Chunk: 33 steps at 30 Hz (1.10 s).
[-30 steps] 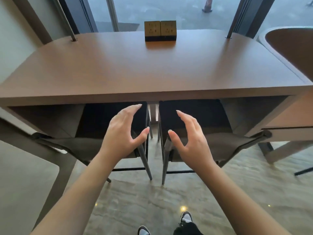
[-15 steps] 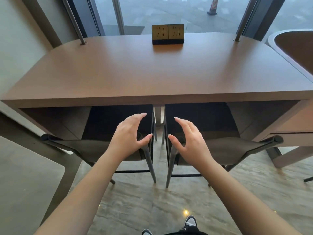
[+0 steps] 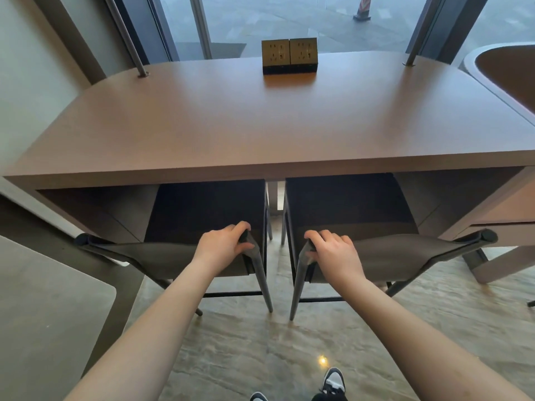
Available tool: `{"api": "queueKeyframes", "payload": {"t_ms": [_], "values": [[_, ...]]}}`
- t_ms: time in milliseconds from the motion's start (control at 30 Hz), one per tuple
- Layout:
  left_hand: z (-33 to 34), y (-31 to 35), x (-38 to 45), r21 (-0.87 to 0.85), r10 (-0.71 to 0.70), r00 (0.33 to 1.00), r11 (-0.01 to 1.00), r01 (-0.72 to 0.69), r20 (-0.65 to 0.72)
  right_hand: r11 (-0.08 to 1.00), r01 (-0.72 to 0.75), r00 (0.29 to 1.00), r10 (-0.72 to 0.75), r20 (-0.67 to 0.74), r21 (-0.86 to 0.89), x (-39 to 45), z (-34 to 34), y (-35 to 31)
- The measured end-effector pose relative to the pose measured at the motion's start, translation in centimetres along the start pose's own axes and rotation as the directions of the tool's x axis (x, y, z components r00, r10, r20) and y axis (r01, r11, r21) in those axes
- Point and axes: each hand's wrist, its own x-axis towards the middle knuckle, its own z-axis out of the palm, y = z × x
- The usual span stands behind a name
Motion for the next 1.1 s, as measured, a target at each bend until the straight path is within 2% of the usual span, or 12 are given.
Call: {"api": "queueKeyframes", "payload": {"t_ms": [200,533,700,933,1100], "values": [[0.3,-0.8,0.0,0.035,-0.007,0.999,0.999,0.009,-0.040,0.998,-0.032,0.999,0.031,0.017,0.055,0.4,-0.1,-0.5],[0.0,-0.3,0.2,0.017,-0.028,1.000,0.999,0.028,-0.009,0.991,-0.057,0.998,0.055,0.017,0.123,1.6,0.0,-1.3],[-0.4,0.0,0.2,0.012,-0.039,0.999,0.999,0.039,-0.003,0.991,-0.050,0.999,0.052,-0.011,0.128,2.6,0.2,-1.5],[-0.7,0.3,0.7,-0.024,-0.074,0.995,0.997,0.076,0.074,0.998,-0.008,0.999,0.005,0.037,0.065,2.8,0.7,-0.7],[-0.8,3.2,2.1,-0.037,0.038,0.999,0.999,-0.039,-0.009,0.999,0.026,1.000,-0.026,-0.008,0.041,1.8,0.2,2.2]]}}
